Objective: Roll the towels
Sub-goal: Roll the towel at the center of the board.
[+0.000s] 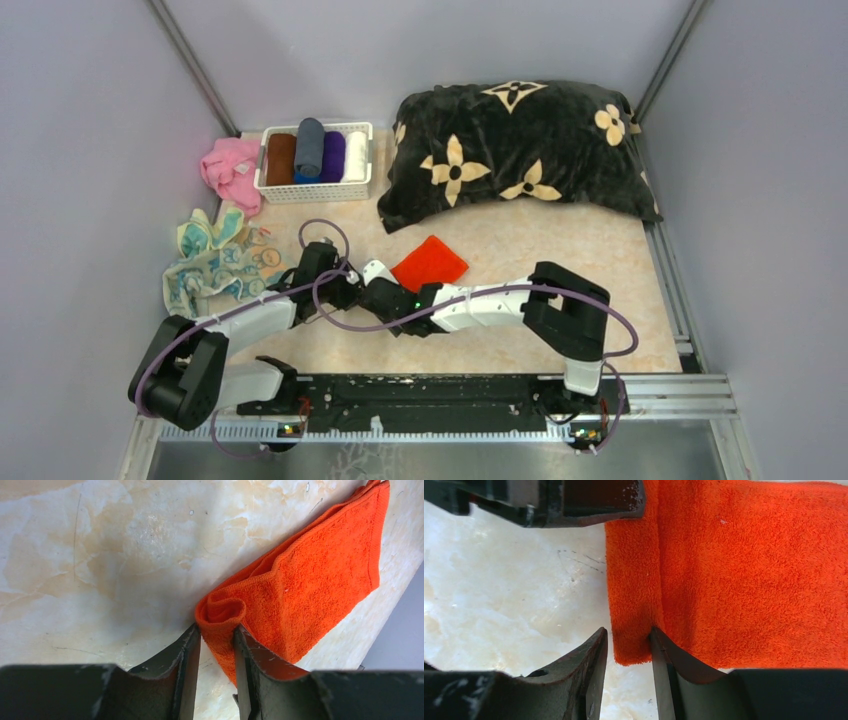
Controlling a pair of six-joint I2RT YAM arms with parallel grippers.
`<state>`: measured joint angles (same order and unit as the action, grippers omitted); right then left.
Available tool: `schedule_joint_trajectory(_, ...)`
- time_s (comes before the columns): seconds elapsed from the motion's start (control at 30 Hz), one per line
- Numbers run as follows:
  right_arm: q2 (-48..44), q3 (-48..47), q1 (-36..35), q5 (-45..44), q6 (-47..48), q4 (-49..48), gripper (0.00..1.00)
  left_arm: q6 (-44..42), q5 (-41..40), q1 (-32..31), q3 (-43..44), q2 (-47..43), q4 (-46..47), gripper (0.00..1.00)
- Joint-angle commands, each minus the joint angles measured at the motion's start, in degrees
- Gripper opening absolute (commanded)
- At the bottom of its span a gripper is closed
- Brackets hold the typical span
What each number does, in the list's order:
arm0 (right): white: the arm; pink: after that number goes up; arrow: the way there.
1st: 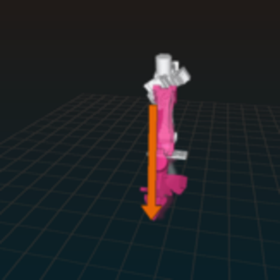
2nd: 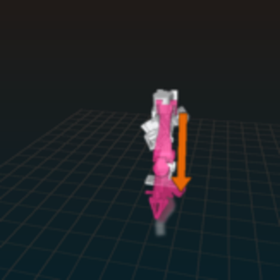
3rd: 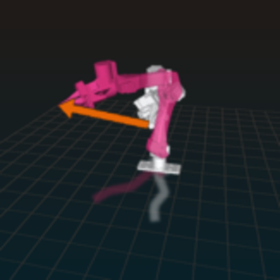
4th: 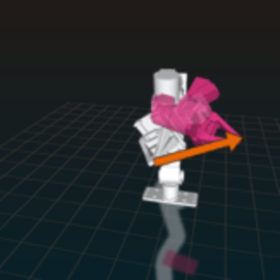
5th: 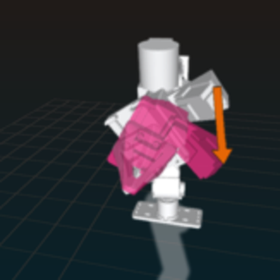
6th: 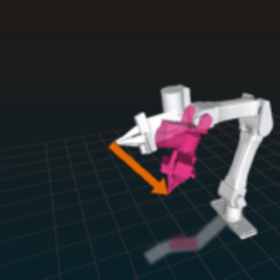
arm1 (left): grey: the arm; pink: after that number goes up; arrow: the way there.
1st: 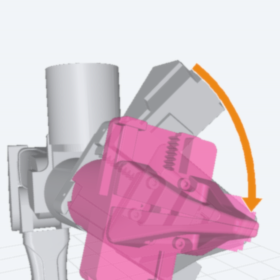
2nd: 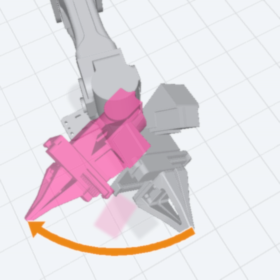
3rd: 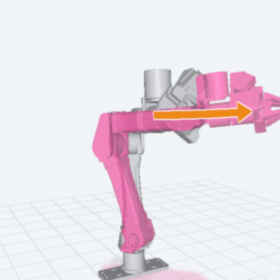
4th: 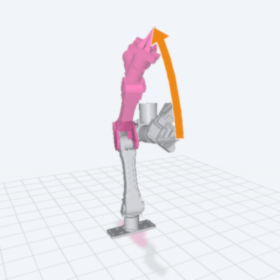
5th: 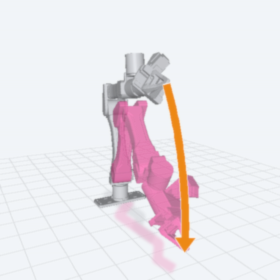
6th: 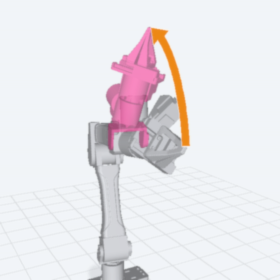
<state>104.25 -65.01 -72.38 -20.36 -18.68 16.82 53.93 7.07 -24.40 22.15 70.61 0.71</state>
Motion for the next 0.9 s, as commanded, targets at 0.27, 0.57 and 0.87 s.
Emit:
schedule_joint_trajectory(0.27,6.71,-0.69,-1.62,-2.89,1.91,5.19,0.37,-2.69,-3.12,-0.35,-0.24,1.72,-4.71,0.46)
schedule_joint_trajectory(0.57,6.12,1.46,0.16,4.94,1.61,3.74,0.02,-3.18,-5.93,-0.29,1.63,-4.26,-9.27,0.65)
schedule_joint_trajectory(0.87,-4.51,12.48,14.47,50.81,-7.83,-22.67,0.00,-2.95,-7.69,-0.17,1.93,-19.03,-17.37,0.76)
